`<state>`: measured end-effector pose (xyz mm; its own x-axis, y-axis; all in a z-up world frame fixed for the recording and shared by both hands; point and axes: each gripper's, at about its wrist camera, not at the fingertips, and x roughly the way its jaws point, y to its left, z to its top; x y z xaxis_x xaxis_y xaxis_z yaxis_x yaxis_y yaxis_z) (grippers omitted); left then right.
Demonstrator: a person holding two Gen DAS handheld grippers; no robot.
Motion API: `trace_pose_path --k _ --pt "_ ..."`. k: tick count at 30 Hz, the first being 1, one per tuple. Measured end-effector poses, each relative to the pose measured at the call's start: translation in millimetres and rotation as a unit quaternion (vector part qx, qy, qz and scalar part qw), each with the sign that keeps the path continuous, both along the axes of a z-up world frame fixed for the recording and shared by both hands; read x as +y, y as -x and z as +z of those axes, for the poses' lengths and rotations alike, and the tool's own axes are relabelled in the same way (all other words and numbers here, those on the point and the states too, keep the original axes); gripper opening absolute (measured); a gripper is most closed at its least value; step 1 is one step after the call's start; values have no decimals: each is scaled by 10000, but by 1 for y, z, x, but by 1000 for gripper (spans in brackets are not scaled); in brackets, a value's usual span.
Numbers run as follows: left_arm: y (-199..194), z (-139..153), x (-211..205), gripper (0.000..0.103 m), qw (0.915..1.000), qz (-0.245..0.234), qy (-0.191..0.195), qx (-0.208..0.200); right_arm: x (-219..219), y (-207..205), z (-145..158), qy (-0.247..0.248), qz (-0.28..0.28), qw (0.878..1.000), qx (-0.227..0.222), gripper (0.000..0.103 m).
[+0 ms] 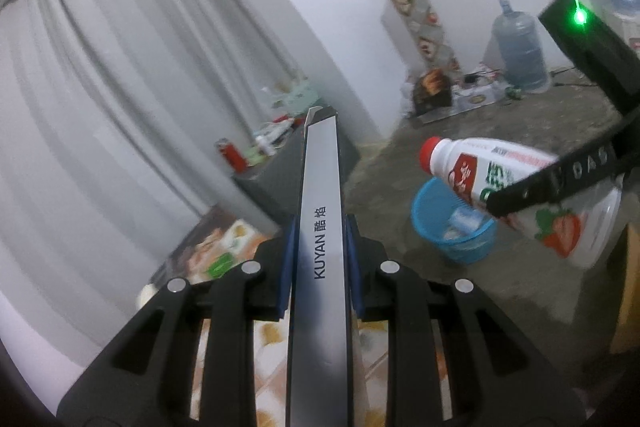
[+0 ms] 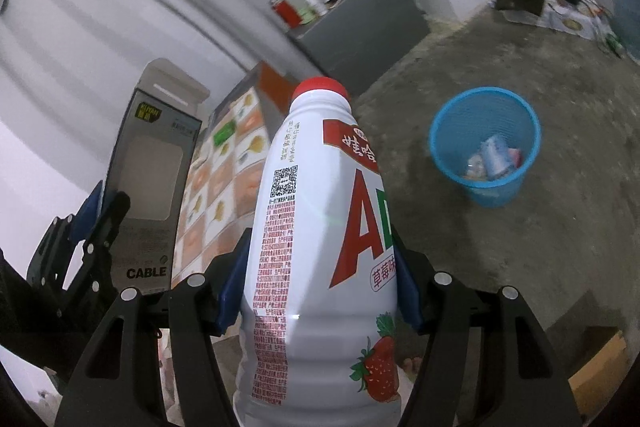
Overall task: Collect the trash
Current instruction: 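Lower box and bottle into the blue wastebasket and open both grippers, then move both tools back over the table toward the snack packets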
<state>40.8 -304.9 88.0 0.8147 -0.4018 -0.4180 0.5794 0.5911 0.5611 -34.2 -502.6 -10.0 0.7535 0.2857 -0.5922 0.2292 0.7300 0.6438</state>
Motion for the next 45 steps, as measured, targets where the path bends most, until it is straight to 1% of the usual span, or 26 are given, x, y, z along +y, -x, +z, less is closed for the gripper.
trace_pose_path --k 2,5,8,10,13,16,18,20,22,23,24,25,26,27,28,29,30,31,33,35,38,40,42,44,45 --pt "-5 -3 -16 21 9997 -122 33 188 -13 0 -10 -97 -133 9999 47 61" --pt "-23 -7 -43 21 9973 -286 140 666 -39 2 -30 -311 -431 9985 139 61" --pt "-55 -15 -69 21 9887 -436 324 1397 -66 2 -46 -516 -722 9959 203 61" --pt "-73 -23 -81 21 9827 -486 385 1743 -83 -2 -59 -683 -909 9931 278 61" --pt "-105 -43 -104 21 9707 -501 406 2316 -104 -18 -75 -904 -1059 9896 369 61" --pt "-137 -68 -130 21 9545 -500 459 2905 -124 -42 -90 -1034 -1213 9861 473 61" --pt "-157 -85 -150 21 9465 -497 469 3154 -134 -58 -95 -1046 -1270 9849 540 61" --pt "-174 -99 -169 21 9409 -446 489 3321 -149 -81 -104 -1076 -1351 9829 645 61" --pt "-200 -113 -189 22 9296 -338 765 3590 -166 -105 -115 -1051 -1444 9807 797 62" --pt "-210 -119 -196 25 9250 -272 908 3679 -175 -119 -122 -986 -1480 9802 866 63" --pt "-220 -125 -203 44 9199 -245 1086 3760 -183 -128 -129 -932 -1534 9794 929 71" --pt "-228 -131 -210 53 9200 -206 1226 3716 -192 -136 -138 -846 -1657 9771 1035 74" --pt "-235 -140 -214 57 9259 -10 1285 3553 -198 -141 -146 -756 -1777 9741 1173 74" --pt "-238 -145 -218 57 9275 133 1231 3528 -205 -143 -157 -641 -1933 9690 1401 74" --pt "-242 -152 -218 57 9230 277 1182 3651 -207 -142 -162 -577 -2016 9662 1500 74" --pt "-243 -154 -215 57 9166 329 1240 3788 -208 -139 -166 -543 -2074 9651 1507 74" --pt "-242 -155 -208 57 9073 300 1402 3953 -206 -133 -168 -559 -2082 9661 1420 74" --pt "-240 -154 -203 57 9045 233 1467 3998 -201 -124 -169 -565 -2078 9675 1323 74" --pt "-230 -146 -190 57 9064 57 1480 3957 -190 -108 -167 -440 -2107 9686 1242 74" --pt "-217 -134 -175 57 9081 -114 1540 3893 -171 -89 -159 -162 -2112 9711 1102 74" --pt "-196 -115 -150 60 9052 -288 1674 3895 -136 -56 -139 297 -2120 9728 881 74" --pt "-175 -100 -131 61 9055 -417 1774 3833 -117 -38 -123 594 -2183 9712 746 74" --pt "-157 -87 -111 62 9049 -444 1888 3789 -94 -20 -106 942 -2299 9666 632 75" --pt "-138 -75 -86 63 9018 -451 2038 3785 -79 -10 -93 1198 -2381 9620 587 83" --pt "-130 -69 -76 63 9028 -433 2069 3746 -68 -4 -86 1347 -2404 9597 555 89"
